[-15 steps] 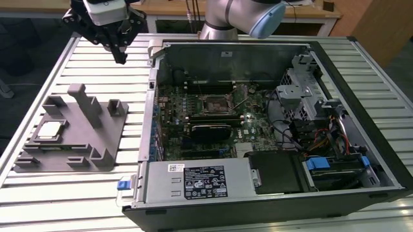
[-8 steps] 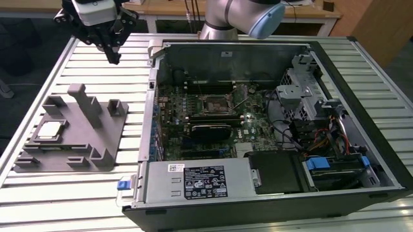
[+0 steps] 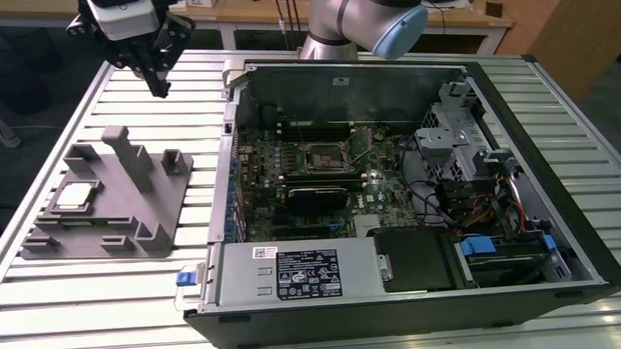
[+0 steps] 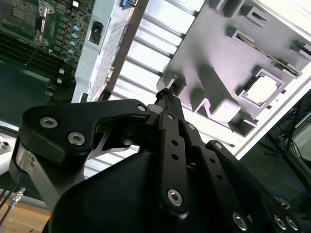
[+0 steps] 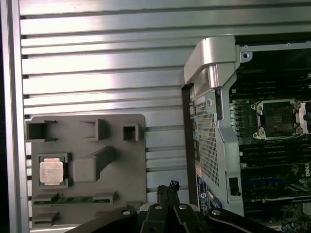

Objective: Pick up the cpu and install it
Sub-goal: 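Reach for the cpu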

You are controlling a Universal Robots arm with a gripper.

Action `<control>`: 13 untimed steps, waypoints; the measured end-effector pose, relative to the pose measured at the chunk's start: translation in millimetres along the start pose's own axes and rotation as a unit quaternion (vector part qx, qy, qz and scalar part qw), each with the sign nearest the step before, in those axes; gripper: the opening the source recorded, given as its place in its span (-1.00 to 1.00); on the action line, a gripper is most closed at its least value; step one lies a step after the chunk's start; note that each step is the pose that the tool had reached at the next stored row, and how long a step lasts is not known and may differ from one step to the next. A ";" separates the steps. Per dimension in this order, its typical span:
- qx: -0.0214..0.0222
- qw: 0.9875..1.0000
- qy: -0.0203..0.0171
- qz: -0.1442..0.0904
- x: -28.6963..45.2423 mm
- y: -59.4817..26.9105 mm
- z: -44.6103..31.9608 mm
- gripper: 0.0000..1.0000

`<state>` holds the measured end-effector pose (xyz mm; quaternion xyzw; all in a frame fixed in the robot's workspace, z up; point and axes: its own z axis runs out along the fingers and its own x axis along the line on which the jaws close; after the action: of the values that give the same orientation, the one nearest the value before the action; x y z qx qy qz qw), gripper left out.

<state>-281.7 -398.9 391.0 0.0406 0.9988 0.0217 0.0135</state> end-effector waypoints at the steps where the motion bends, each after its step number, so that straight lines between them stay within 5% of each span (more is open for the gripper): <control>1: 0.000 1.000 0.000 0.000 1.9 -0.2 0.3 -0.79; 13: 0.000 1.000 0.000 0.002 23.4 -2.1 3.2 -0.79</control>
<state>-305.1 -398.9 387.2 0.0422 0.9988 0.0217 0.0136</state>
